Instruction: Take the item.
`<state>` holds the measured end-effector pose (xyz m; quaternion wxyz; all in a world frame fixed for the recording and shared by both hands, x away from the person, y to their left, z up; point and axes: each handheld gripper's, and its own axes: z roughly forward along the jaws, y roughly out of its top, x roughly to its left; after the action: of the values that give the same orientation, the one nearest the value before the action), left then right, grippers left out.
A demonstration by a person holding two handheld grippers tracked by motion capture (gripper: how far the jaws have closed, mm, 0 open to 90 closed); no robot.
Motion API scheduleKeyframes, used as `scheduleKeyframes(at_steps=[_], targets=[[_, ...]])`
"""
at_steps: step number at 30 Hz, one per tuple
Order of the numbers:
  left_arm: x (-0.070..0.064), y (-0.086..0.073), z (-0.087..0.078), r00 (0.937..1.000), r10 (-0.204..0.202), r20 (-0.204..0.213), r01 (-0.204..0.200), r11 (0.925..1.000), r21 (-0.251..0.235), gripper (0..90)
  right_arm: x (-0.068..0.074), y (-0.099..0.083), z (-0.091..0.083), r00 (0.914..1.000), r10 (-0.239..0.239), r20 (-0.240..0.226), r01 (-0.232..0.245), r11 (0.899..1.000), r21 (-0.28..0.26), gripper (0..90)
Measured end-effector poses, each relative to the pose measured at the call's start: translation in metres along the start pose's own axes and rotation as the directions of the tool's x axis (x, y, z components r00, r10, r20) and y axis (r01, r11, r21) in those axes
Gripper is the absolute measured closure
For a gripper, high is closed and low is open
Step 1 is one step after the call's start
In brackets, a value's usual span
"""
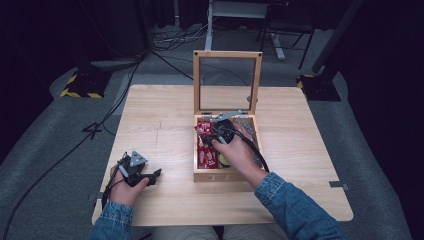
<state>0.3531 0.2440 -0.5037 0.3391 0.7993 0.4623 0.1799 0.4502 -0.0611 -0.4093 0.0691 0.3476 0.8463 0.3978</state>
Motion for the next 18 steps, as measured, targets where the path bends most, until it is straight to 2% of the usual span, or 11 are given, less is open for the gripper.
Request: scheduleKeyframes(at_steps=[2,6,14,18], targets=[[0.0,0.0,0.0,1.0,0.002,0.0,-0.002,1.0,0.0,27.7,0.002,0.001,-0.002,0.9988,-0.038,0.03,0.038,0.999,-0.008,84.3],[0.0,0.0,0.0,1.0,0.002,0.001,-0.002,1.0,0.003,27.6,0.002,0.002,-0.01,0.9998,-0.018,0.006,0.018,0.999,-0.032,84.3],[0.0,0.0,0.0,1.0,0.001,0.002,-0.001,1.0,0.002,27.3,0.0,0.012,-0.036,0.9998,-0.017,0.003,0.017,0.994,-0.106,84.3],[0.0,0.001,0.0,1.0,0.003,0.0,-0.003,1.0,0.002,27.3,-0.004,0.014,-0.046,0.9999,-0.011,0.008,0.012,0.993,-0.12,84.5]])
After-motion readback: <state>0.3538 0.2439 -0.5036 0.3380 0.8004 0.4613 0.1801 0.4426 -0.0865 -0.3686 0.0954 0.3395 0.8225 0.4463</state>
